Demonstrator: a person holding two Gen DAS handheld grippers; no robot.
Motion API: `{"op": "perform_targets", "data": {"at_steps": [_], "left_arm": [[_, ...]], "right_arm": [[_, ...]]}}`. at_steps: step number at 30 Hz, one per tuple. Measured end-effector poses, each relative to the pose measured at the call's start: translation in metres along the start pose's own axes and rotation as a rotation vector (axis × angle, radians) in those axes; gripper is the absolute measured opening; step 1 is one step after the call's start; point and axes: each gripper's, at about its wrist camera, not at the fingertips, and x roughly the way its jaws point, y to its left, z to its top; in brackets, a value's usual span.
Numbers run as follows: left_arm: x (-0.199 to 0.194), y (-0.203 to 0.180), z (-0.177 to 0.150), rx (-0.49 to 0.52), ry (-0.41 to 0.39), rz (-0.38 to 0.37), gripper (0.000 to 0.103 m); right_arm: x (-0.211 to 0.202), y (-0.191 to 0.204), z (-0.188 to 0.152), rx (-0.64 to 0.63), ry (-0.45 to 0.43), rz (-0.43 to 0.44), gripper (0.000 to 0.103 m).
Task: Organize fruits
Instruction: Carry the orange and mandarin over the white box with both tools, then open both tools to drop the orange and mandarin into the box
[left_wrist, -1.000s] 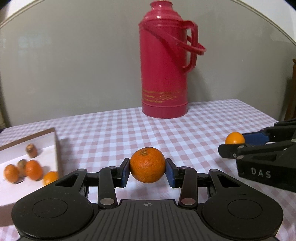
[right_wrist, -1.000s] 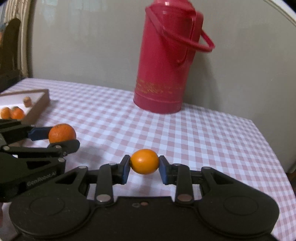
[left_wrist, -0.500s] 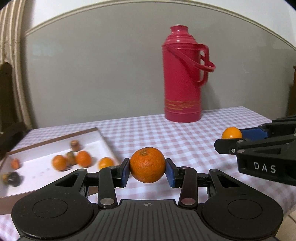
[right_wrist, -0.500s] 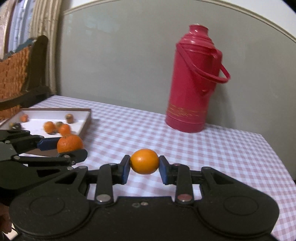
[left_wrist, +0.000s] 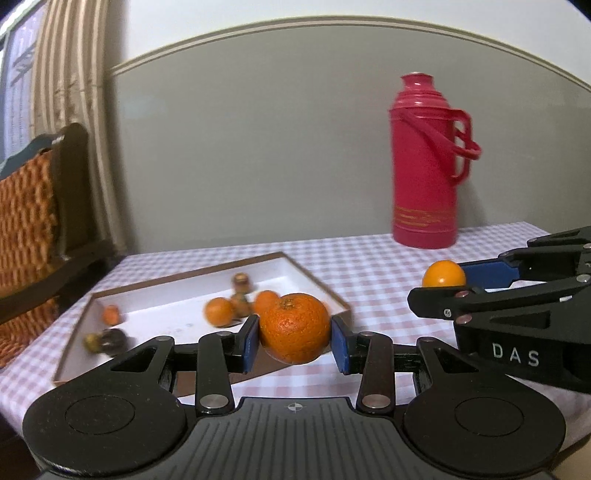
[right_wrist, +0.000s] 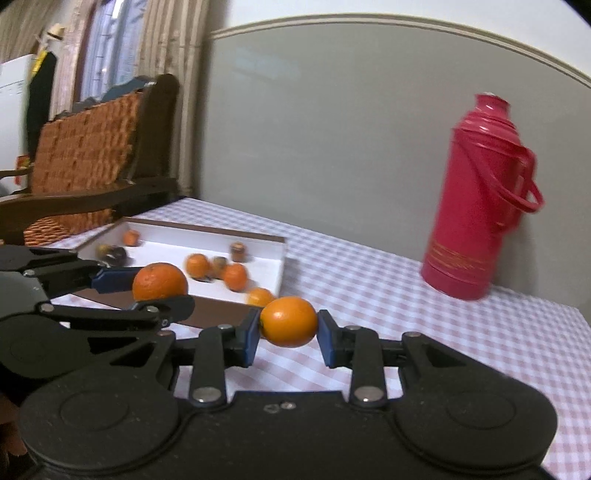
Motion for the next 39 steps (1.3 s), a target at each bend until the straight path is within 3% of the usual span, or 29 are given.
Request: {"op": "perform_targets", "data": {"at_steps": [22, 39], "left_arm": [[-0.018, 0.099, -0.01, -0.089, -0.011, 0.189, 0.041], [0.033, 0.146, 0.012, -0.16, -0.036, 0.262, 0.041]], "right_arm": [[0.021, 0.082, 0.03, -0.076, -0.09, 0.161, 0.024], [0.072, 0.067, 0.067, -0.067, -0.123, 0.095, 0.024]]}}
